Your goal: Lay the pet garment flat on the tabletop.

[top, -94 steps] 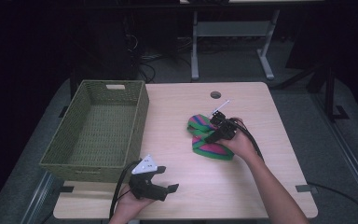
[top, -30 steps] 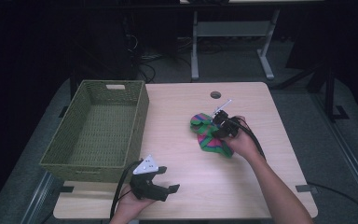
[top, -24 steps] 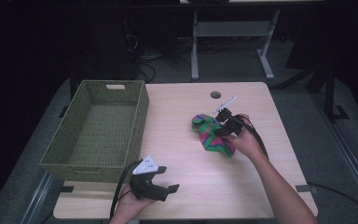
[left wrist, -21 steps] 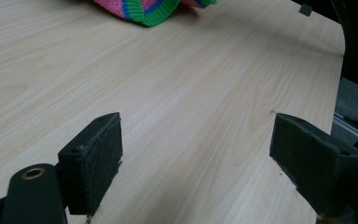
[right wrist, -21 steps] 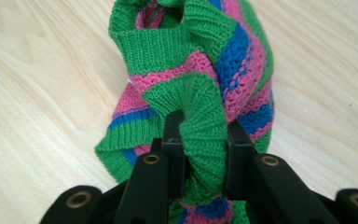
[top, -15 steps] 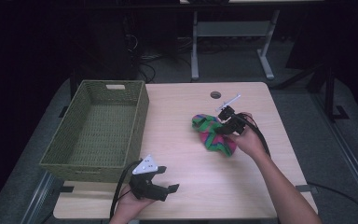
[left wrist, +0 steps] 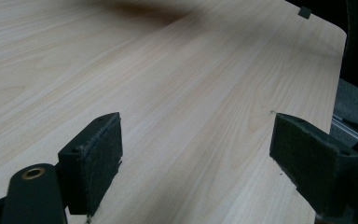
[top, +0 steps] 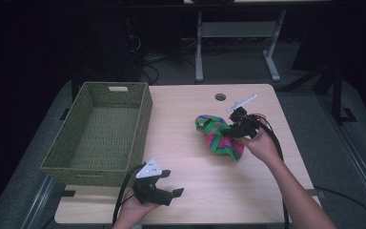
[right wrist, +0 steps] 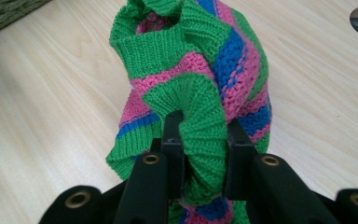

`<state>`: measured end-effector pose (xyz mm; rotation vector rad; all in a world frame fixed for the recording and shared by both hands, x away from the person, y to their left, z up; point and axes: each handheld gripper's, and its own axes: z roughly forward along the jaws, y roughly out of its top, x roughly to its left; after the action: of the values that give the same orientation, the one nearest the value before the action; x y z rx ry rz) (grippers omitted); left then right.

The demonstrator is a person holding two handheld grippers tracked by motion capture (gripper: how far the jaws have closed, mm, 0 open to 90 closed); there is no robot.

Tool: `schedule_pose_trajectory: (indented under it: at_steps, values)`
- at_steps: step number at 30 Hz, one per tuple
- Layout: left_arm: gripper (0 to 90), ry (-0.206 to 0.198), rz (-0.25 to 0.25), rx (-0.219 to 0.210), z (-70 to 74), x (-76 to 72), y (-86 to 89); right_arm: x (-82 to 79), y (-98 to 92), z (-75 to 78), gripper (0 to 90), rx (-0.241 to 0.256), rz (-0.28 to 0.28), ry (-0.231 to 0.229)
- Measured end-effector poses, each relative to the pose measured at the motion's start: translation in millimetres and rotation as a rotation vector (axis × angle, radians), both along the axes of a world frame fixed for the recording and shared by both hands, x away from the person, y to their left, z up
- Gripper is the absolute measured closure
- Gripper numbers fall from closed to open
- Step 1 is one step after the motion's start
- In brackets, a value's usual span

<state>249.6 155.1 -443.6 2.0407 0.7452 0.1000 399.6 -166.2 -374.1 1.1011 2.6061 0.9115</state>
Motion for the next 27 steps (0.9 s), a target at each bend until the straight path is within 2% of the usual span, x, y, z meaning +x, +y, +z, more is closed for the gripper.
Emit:
schedule_pose_trajectory:
  at_steps: [5,8,10,21,27]
  values:
    - [16.7,-0.004,-0.007,0.013,0.2,0.6,0.6,-7.1,-6.1,4.9,74.4,0.006,0.005,-0.008]
    - [16.7,-0.001,0.0,0.003,-0.1,0.4,0.6,-10.1,-9.1,6.8,74.1,0.016,0.011,-0.009]
    - [16.7,0.0,0.002,0.003,-0.1,0.6,0.8,-14.9,-12.9,9.2,74.1,0.017,0.005,-0.028]
    - [16.7,0.005,0.006,-0.007,-0.4,0.9,0.6,-34.8,-21.2,9.7,74.4,0.041,0.026,-0.03]
    - [16.7,0.001,0.002,0.0,-0.3,0.9,1.0,-48.4,-21.1,9.0,74.3,0.037,0.049,-0.031]
